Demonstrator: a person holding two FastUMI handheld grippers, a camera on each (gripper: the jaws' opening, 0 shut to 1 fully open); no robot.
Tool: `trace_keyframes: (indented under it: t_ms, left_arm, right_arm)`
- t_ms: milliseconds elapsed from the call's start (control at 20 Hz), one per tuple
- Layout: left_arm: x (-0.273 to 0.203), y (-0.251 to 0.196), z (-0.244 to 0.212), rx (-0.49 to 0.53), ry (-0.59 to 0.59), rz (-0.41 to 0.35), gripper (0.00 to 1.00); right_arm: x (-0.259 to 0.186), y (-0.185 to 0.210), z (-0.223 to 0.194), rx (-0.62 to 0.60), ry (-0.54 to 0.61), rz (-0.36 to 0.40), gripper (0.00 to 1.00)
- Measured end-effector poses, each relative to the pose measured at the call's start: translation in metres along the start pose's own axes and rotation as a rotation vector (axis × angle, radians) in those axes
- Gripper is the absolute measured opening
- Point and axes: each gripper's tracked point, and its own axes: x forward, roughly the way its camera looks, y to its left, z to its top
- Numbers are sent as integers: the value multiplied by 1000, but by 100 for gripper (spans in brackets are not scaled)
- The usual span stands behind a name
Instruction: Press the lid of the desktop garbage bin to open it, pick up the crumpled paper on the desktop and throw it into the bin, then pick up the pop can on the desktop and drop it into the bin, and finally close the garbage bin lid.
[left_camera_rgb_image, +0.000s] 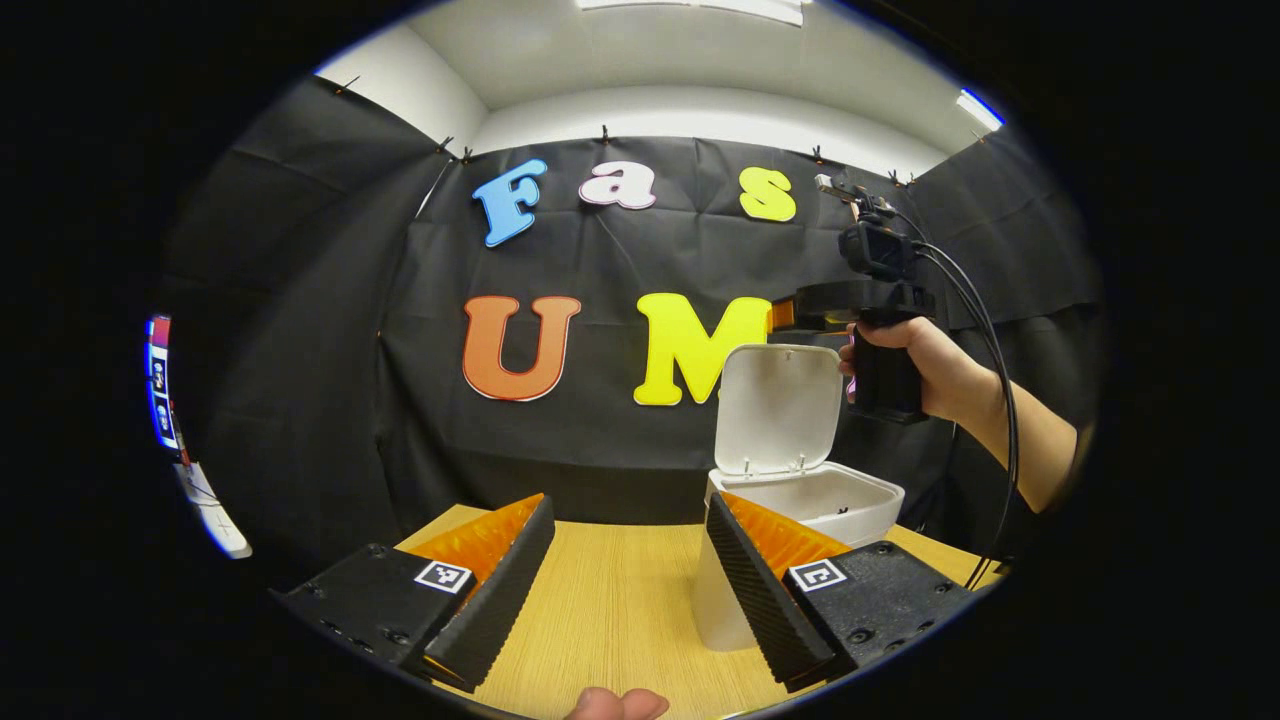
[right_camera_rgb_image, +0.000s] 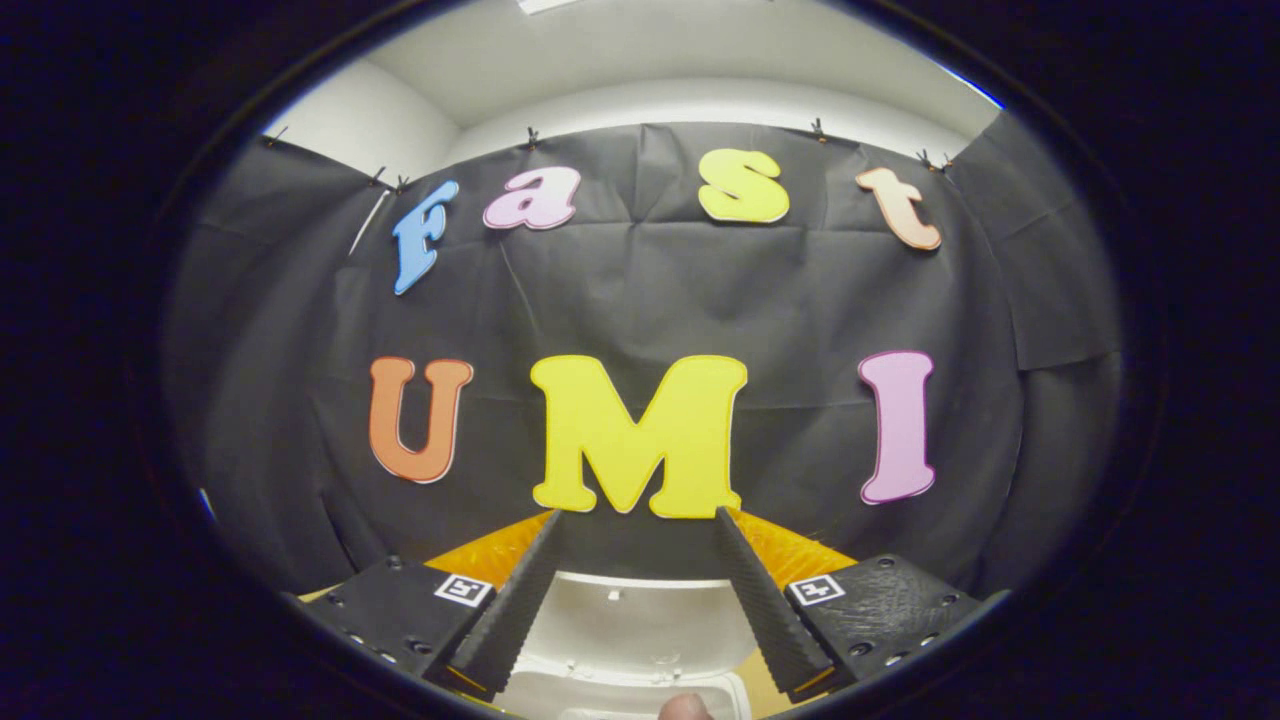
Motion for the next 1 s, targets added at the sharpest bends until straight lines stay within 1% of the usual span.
trace_keyframes:
  t_ms: [50,200,600,750,900,1000]
  left_arm:
    - [0,1,0,1,2,2,99]
    - [0,4,-1,0,2,5,99]
    - [0,2,-2,-1,1,4,99]
    - [-2,0,1,1,-4,2,99]
    - [-4,-5,3,32,-15,5,99]
    - [-6,-12,5,44,-25,-2,99]
  right_arm:
    - [2,1,0,2,-1,0,91]
    - [7,1,-2,21,4,-4,92]
    - [10,1,-17,37,62,7,92]
    - [0,1,-20,64,86,32,93]
    - [-14,1,-23,52,86,40,94]
    - [-30,3,-27,50,73,45,94]
